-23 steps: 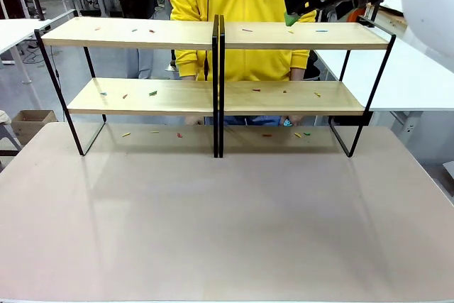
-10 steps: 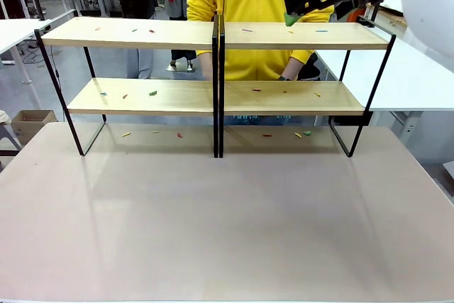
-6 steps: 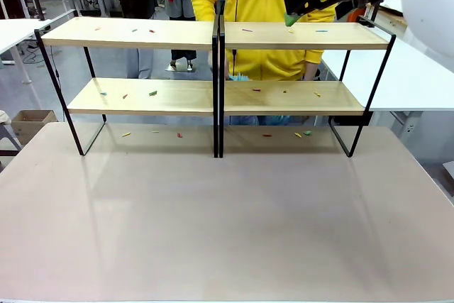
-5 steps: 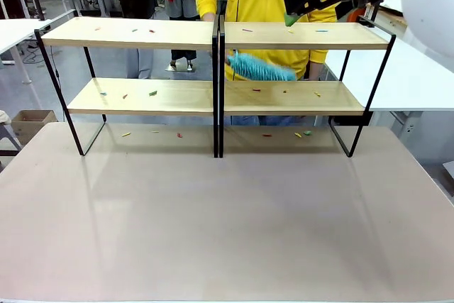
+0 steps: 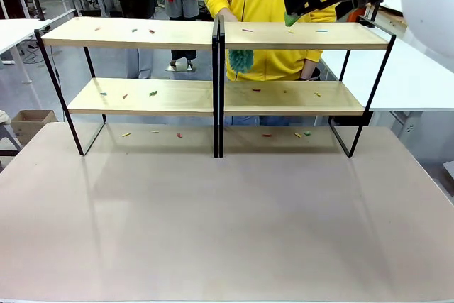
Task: Clean the shelves.
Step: Clean a randomly selected level of the Shelf with the Duster.
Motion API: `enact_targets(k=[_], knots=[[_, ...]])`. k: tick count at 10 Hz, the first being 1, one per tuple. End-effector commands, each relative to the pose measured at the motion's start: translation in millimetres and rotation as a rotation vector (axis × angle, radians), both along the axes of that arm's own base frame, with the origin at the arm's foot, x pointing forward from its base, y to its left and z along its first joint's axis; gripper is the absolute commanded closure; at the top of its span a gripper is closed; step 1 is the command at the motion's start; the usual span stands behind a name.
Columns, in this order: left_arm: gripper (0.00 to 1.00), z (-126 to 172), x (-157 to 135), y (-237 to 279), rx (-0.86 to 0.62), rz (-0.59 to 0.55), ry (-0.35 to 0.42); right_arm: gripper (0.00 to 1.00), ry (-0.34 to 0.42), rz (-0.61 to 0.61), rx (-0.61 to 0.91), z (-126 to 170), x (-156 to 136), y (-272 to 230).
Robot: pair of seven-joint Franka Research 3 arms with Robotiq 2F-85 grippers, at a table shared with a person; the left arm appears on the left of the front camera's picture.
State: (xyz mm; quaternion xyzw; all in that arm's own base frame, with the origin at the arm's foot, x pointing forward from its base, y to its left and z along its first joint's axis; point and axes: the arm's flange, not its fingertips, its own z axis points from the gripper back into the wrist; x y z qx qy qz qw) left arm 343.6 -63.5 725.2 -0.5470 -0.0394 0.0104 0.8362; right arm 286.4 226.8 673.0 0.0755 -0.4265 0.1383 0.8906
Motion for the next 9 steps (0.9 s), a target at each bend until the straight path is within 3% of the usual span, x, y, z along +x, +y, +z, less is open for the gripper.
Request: enact_targets(k=[1,3,4,5,6,7,9], knots=[[0.87,9,-13,33,-0.003,0.034,-0.056,0.00,-0.005,-0.006,0.000,1,1,-1],[0.87,3,-3,12,-0.001,0.013,-0.010,0.00,-0.005,-0.006,0.000,1,1,-1],[0.87,8,-15,24,-0.056,0.048,-0.149,0.00,-0.005,-0.006,0.000,1,1,-1],[0.87,16,-25,30,-0.067,-0.008,-0.218,0.00,-0.005,-0.006,0.000,1,1,-1],[0.87,18,-21,29,-0.069,-0.068,-0.194,0.00,-0.005,-0.006,0.000,1,1,-1],[0.87,16,-9,23,-0.064,-0.037,-0.145,0.00,-0.005,-0.006,0.000,1,1,-1],[0.87,15,-6,20,-0.053,-0.115,-0.157,0.00,-0.005,-0.006,0.000,1,1,-1]])
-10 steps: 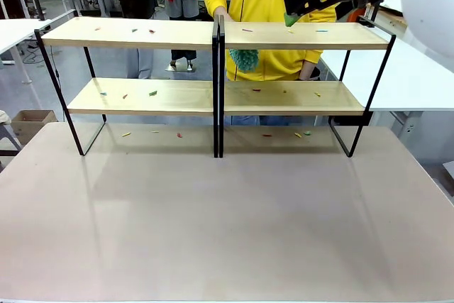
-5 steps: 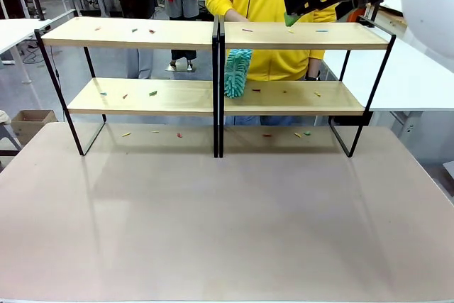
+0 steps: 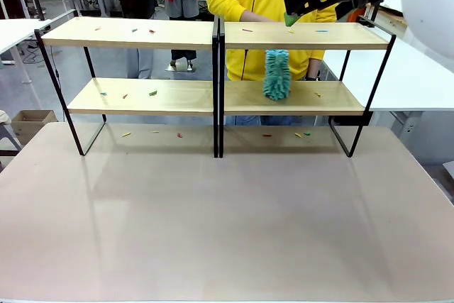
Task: Clean the shelves.
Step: Clean a randomly selected level of the Shelf with the Duster.
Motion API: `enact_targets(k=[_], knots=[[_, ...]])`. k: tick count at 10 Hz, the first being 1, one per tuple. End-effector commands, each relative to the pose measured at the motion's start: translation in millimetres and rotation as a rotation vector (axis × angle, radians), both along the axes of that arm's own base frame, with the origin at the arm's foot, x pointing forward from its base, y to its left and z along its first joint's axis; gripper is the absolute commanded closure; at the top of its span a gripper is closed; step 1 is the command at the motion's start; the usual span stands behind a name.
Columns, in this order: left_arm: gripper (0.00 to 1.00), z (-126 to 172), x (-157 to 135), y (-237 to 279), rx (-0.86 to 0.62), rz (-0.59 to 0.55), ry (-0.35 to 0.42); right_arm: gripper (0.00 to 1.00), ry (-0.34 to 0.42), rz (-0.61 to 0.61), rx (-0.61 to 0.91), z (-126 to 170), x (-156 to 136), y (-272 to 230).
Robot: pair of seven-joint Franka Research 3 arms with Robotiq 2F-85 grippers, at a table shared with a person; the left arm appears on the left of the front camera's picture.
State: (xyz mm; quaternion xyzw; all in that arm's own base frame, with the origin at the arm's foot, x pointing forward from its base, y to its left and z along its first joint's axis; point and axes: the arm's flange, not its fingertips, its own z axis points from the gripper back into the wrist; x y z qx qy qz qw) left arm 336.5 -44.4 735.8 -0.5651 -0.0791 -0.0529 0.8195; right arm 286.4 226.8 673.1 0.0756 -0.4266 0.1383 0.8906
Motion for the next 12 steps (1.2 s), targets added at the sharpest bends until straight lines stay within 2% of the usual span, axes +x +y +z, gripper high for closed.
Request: enact_targets(k=[1,3,5,7,9,10,11,12], knots=[[0.87,6,3,-1,-0.002,-0.065,-0.015,0.00,-0.005,-0.006,0.000,1,1,-1],[0.87,9,21,-16,0.028,-0.109,0.025,0.00,-0.005,-0.006,0.000,1,1,-1],[0.87,17,58,-60,0.087,-0.035,0.097,0.00,-0.005,-0.006,0.000,1,1,-1],[0.87,21,91,-109,0.166,0.023,0.121,0.00,-0.005,-0.006,0.000,1,1,-1],[0.87,12,112,-141,0.179,0.055,0.168,0.00,-0.005,-0.006,0.000,1,1,-1],[0.87,15,116,-136,0.176,0.126,0.225,0.00,-0.005,-0.006,0.000,1,1,-1],[0.87,6,106,-140,0.159,0.036,0.129,0.00,-0.005,-0.006,0.000,1,1,-1],[0.87,3,116,-148,0.171,0.071,0.168,0.00,-0.005,-0.006,0.000,1,1,-1]])
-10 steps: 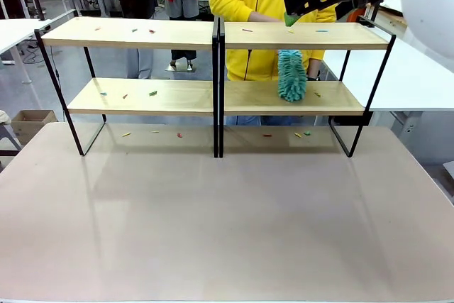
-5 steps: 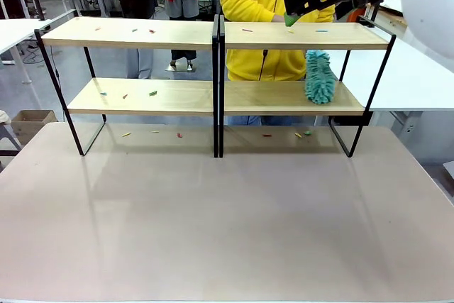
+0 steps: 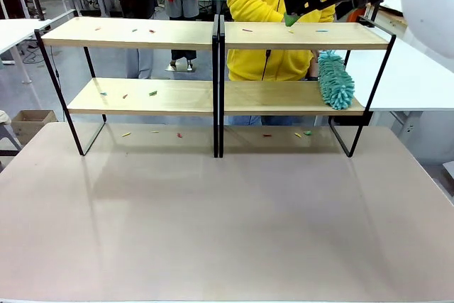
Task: Clean the shelves.
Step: Clean a randomly selected level of the Shelf with the Duster.
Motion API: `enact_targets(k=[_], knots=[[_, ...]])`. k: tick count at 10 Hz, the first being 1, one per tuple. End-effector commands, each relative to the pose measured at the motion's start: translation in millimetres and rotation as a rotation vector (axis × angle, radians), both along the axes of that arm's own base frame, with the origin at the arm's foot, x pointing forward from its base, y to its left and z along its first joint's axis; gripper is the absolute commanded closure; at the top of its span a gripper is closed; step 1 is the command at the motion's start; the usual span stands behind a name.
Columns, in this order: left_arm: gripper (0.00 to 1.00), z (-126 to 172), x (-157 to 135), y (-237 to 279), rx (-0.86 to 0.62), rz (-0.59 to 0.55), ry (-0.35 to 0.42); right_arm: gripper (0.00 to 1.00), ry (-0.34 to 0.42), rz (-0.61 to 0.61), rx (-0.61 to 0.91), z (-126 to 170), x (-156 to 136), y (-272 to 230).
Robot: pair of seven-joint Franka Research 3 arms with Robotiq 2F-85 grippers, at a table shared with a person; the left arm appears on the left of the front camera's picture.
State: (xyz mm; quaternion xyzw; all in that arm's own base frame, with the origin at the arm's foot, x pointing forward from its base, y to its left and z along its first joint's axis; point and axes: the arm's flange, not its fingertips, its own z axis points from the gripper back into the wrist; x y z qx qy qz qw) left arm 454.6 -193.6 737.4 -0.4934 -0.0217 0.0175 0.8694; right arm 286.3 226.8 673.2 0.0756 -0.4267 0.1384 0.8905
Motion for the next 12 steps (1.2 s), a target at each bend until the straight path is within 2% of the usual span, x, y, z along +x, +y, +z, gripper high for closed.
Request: enact_targets(k=[1,3,5,8,11,12], knots=[[0.87,-8,15,-23,0.110,0.041,-0.007,0.00,-0.004,-0.006,0.000,1,1,-1],[0.87,-14,37,-53,0.185,0.107,-0.068,0.00,-0.004,-0.006,0.000,1,1,-1],[0.87,-25,51,-73,0.247,0.119,-0.116,0.00,-0.004,-0.006,0.000,1,1,-1],[0.87,-43,55,-100,0.337,0.121,-0.161,0.00,-0.004,-0.006,0.000,1,1,-1],[0.87,-55,57,-122,0.411,-0.018,-0.189,0.00,-0.004,-0.006,0.000,1,1,-1],[0.87,-55,59,-129,0.418,-0.076,-0.172,0.00,-0.004,-0.006,0.000,1,1,-1]])
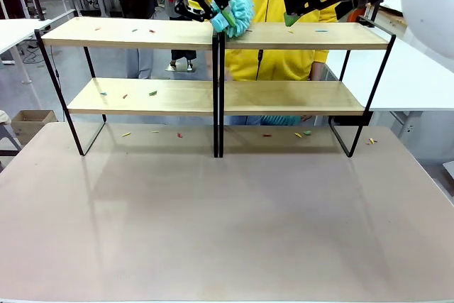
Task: Clean the shelves.
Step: Clean a randomly selected level of the Shelf with the Duster.
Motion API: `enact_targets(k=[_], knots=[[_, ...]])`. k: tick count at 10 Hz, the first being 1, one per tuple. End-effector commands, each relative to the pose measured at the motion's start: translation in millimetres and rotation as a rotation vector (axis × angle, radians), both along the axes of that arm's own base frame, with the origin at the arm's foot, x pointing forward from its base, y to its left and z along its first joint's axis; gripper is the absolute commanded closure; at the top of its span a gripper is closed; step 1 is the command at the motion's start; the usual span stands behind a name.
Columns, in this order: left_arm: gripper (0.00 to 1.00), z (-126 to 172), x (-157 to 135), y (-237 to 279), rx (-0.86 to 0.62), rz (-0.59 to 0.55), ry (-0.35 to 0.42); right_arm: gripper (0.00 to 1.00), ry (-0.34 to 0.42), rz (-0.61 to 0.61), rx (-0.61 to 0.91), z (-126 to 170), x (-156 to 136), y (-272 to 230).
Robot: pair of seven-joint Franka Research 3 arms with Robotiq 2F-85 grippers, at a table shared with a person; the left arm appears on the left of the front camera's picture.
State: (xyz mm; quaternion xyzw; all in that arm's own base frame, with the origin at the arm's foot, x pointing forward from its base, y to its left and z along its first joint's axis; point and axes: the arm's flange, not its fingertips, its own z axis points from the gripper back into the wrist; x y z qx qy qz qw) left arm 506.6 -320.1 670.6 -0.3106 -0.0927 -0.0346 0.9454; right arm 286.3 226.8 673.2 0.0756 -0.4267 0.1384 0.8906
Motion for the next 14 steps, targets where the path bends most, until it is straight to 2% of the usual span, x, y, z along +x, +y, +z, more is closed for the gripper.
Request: enact_targets(k=[1,3,5,7,10,12,14], knots=[[0.87,9,10,-10,0.057,-0.082,0.013,0.00,-0.005,-0.006,0.000,1,1,-1],[0.87,4,17,-23,0.091,-0.154,0.073,0.00,-0.005,-0.006,0.000,1,1,-1],[0.87,10,23,-30,0.019,-0.225,0.066,0.00,-0.005,-0.006,0.000,1,1,-1],[0.87,6,36,-43,0.022,-0.336,0.103,0.00,-0.005,-0.006,0.000,1,1,-1],[0.87,2,49,-60,-0.043,-0.436,0.071,0.00,-0.005,-0.006,0.000,1,1,-1],[0.87,-1,52,-59,-0.073,-0.551,0.121,0.00,-0.005,-0.006,0.000,1,1,-1],[0.87,2,49,-49,-0.035,-0.753,0.244,0.00,-0.005,-0.006,0.000,1,1,-1]])
